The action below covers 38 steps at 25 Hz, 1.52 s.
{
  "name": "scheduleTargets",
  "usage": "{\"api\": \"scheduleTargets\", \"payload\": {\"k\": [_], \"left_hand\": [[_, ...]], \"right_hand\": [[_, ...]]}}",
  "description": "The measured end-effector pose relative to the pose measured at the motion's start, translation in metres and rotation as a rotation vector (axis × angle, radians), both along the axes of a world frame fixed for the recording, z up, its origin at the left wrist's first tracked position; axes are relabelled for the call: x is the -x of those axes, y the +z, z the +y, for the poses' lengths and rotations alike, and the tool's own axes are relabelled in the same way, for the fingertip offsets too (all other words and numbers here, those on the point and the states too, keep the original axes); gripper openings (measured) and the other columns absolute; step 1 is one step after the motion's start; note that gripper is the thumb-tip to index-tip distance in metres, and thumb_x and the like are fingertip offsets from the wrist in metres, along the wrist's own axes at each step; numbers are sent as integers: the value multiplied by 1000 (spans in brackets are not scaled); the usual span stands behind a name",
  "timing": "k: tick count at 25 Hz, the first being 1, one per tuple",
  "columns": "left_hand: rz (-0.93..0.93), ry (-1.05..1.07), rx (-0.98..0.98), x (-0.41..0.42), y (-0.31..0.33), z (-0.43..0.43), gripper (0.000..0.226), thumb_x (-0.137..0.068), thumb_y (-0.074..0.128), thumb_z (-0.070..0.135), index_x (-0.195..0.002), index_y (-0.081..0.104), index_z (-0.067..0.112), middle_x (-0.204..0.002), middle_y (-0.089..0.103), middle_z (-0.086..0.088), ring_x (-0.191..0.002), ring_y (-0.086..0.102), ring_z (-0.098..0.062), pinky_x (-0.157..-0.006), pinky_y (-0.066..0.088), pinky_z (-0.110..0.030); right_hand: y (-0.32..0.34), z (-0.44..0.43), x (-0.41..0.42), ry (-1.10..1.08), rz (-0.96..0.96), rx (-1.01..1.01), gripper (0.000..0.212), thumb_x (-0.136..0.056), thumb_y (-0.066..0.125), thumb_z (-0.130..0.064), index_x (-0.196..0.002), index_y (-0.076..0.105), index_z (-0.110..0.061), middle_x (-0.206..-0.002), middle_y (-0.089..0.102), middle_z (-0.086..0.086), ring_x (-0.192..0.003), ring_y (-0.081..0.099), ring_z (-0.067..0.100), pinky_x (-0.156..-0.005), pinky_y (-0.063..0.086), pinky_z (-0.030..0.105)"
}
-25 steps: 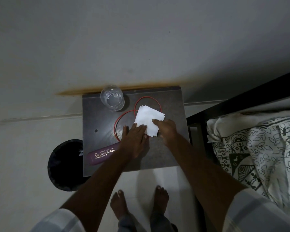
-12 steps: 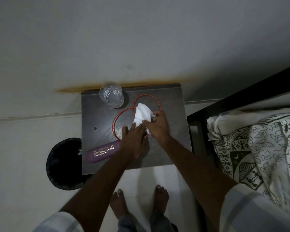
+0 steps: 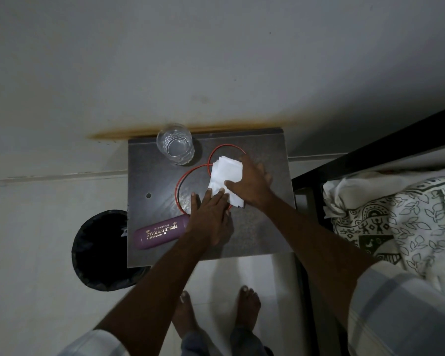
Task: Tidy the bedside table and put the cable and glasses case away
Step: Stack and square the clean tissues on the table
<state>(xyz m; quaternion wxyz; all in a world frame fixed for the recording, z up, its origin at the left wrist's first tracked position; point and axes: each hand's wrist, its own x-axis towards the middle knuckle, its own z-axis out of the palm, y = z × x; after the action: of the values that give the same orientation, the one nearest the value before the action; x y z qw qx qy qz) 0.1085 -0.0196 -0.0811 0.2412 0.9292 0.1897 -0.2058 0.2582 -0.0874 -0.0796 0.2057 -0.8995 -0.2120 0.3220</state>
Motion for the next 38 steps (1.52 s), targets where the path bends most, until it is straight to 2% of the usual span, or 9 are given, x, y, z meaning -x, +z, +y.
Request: {"api": "scheduleTargets", "payload": {"k": [4,8,12,19,23,26,29,32,38], "left_hand": [[4,-10,1,2,1,-1,53,-104,28,35,-154,25,19,-164,19,-2,-153,6,-28,-120,-5,-58],[14,-20,4,2,3,-2,54,-103,29,33,-155,22,19,-164,18,-4,-153,4,-29,-119,-3,-61],[-58,2,41,4,3,-3,56,-98,28,33,-152,28,20,-160,28,-3,-152,12,-30,-119,-1,-62],[-68,-7,80,8,5,6,60,-95,29,36,-153,28,17,-163,22,-5,-152,10,-30,-120,1,-56],[-368,143,71,12,8,-6,44,-94,38,25,-132,52,7,-140,53,-13,-130,48,-27,-114,35,-45],[-417,175,110,8,15,-28,42,-94,42,18,-133,52,4,-139,54,-14,-127,50,-27,-112,37,-37],[-365,82,102,2,19,-52,50,-89,44,19,-137,48,6,-142,50,-12,-127,47,-27,-110,36,-39],[-254,-48,144,3,9,-78,59,-88,50,18,-145,41,6,-151,41,-14,-137,39,-31,-116,31,-44],[-119,-172,119,16,-9,-93,61,-92,54,20,-148,37,4,-158,32,-15,-146,29,-34,-120,25,-50]], "right_hand": [[-3,7,-3,-213,253,-155,56,-67,77,-40,-119,64,-21,-119,67,8,-111,62,29,-95,52,51],[0,0,3,-5,200,-221,20,-63,68,-35,-78,61,-24,-79,68,-3,-75,67,20,-71,58,50],[0,-12,15,107,165,-292,26,-70,64,-31,-91,48,-32,-88,62,0,-71,66,23,-58,58,46],[2,-24,22,37,-72,-336,21,-82,68,-24,-98,66,-11,-94,64,5,-84,63,22,-73,52,36],[16,-51,25,-437,253,-460,29,-89,68,-16,-116,64,-6,-105,68,7,-94,66,23,-77,55,32],[15,-90,34,-638,378,-523,40,-92,66,-15,-131,59,-6,-120,67,10,-106,66,26,-70,57,21],[6,-129,46,-729,473,-378,41,-95,62,-20,-133,54,-9,-123,62,12,-107,63,30,-68,60,34],[-6,-158,52,-612,289,-158,41,-93,63,-27,-127,54,-8,-121,62,14,-104,61,26,-82,52,36],[-4,-167,65,-201,-247,242,47,-87,58,-43,-120,53,-9,-113,62,11,-98,64,29,-78,54,41]]}}
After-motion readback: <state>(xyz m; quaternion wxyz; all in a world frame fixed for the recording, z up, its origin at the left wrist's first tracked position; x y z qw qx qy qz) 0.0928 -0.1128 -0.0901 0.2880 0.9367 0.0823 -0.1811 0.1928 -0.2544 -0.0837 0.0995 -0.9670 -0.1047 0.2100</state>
